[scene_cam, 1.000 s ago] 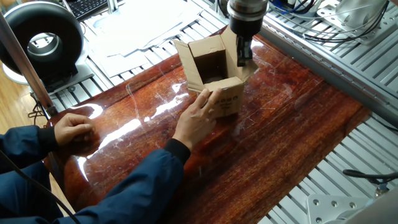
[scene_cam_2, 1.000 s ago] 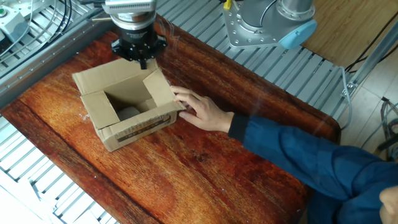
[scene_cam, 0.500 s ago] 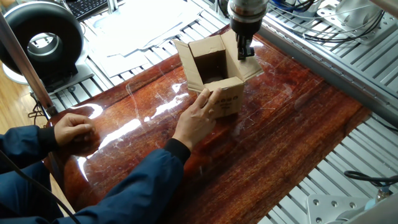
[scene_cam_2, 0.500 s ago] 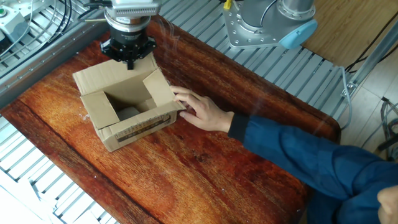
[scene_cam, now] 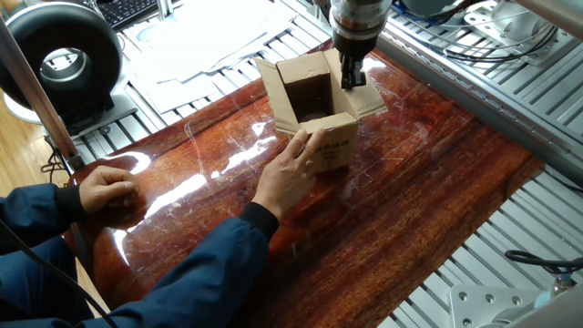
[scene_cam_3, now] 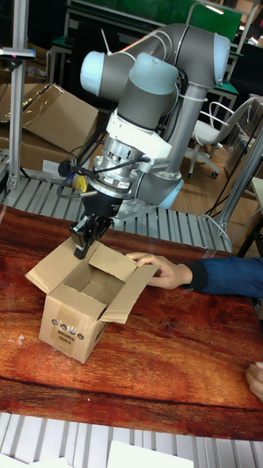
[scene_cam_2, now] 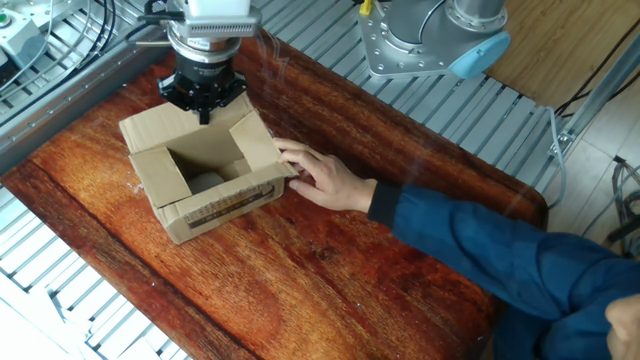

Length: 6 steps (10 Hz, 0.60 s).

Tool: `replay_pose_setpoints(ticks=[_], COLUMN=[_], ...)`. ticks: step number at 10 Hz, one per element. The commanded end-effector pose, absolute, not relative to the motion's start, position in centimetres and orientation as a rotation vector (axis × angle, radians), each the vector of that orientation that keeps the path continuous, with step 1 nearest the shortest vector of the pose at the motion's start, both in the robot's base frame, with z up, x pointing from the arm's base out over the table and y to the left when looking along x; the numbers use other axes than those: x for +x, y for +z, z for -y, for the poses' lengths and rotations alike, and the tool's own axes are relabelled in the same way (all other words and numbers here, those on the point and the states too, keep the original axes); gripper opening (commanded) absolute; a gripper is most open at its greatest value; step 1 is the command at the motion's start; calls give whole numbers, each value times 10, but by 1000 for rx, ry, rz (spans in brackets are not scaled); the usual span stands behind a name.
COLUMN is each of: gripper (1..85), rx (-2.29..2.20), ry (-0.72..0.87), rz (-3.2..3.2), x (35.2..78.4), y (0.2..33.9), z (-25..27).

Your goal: Open a box

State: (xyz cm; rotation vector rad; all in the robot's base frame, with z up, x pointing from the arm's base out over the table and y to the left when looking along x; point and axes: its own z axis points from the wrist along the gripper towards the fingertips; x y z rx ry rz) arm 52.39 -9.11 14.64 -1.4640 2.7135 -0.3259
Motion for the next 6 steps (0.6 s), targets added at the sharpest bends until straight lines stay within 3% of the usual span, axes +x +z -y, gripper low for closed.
replay_pose_setpoints(ticks=[1, 6], gripper=[10, 10], rx=[-1472, -1496], ry=[-294, -187], rz=[-2715, -2815], x=[519, 490], y=[146, 143], z=[88, 83])
